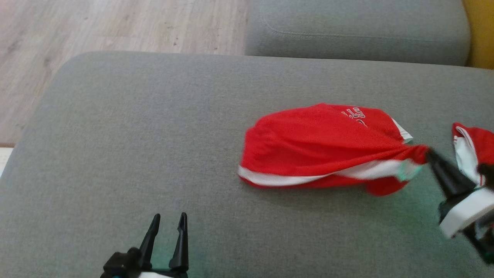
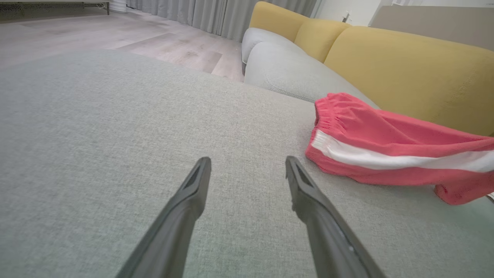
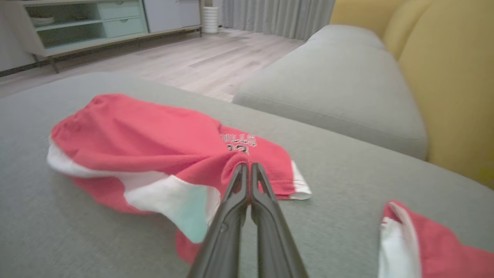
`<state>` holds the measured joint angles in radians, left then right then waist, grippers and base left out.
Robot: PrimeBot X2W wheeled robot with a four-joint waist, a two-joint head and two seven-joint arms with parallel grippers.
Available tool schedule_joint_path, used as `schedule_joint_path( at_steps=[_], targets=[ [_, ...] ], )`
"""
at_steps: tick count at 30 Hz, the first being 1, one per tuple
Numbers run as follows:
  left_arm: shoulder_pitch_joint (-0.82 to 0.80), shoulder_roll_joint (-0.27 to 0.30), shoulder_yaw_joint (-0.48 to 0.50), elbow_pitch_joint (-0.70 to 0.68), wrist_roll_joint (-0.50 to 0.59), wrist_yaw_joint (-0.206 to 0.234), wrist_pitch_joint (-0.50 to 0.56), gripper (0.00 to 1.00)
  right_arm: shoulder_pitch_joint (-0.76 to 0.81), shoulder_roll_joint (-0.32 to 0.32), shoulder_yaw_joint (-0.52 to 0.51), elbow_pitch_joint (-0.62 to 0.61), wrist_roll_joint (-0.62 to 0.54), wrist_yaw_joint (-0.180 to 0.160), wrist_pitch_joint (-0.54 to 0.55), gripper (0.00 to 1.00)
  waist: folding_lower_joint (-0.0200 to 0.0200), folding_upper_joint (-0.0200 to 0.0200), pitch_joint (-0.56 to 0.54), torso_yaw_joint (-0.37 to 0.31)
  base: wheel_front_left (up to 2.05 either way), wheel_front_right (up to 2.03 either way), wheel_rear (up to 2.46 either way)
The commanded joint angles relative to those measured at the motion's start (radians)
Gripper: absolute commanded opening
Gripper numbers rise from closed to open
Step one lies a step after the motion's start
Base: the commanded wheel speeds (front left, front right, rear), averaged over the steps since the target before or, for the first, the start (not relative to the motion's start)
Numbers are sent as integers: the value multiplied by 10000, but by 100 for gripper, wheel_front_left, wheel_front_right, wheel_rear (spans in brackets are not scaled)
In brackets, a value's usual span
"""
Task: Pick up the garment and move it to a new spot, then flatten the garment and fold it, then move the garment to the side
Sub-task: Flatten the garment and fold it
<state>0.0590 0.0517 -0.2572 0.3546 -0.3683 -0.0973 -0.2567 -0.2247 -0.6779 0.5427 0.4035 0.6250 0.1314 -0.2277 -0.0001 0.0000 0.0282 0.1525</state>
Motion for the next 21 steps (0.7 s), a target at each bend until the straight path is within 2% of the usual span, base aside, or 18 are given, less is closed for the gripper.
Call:
schedule_joint_path(
  at_steps=[1,3,5,8,11,16,18,21],
  targets=[
    [-212,-15,330,-217,117,-36,-51,100,-117,-315,-286,-187,90,-7,-90,100,1,0,-35,-87,0,0,0],
    [-185,-15,352,-200,158,-42,-51,100,-197,-122,-1049,-4,-326,-7,-198,100,1,0,-51,-159,0,0,0],
    [-172,-15,384,-194,240,-41,-51,100,-268,368,-2041,186,-1057,-7,-289,100,1,0,-75,-203,0,0,0],
    [-188,-15,481,-228,379,62,-51,100,-140,1585,-3599,3,-2357,-7,-330,100,1,0,-91,-230,0,0,0],
    [-214,-15,617,-311,573,203,-51,100,422,3103,-4625,-712,-3481,-7,-336,100,1,0,-88,-221,0,0,0],
    [-214,-15,861,-519,1101,478,-51,100,1510,5149,-5522,-1263,-4789,-7,-338,100,1,0,-141,-190,0,0,0],
    [-176,-15,911,-590,1273,578,-51,100,1906,5620,-5626,-1231,-5149,-7,-339,100,1,0,-181,-183,0,0,0],
    [-94,-15,982,-695,1531,695,-51,100,2313,5959,-5583,-1039,-5398,-7,-339,100,1,0,-258,-203,0,0,0]
  ],
)
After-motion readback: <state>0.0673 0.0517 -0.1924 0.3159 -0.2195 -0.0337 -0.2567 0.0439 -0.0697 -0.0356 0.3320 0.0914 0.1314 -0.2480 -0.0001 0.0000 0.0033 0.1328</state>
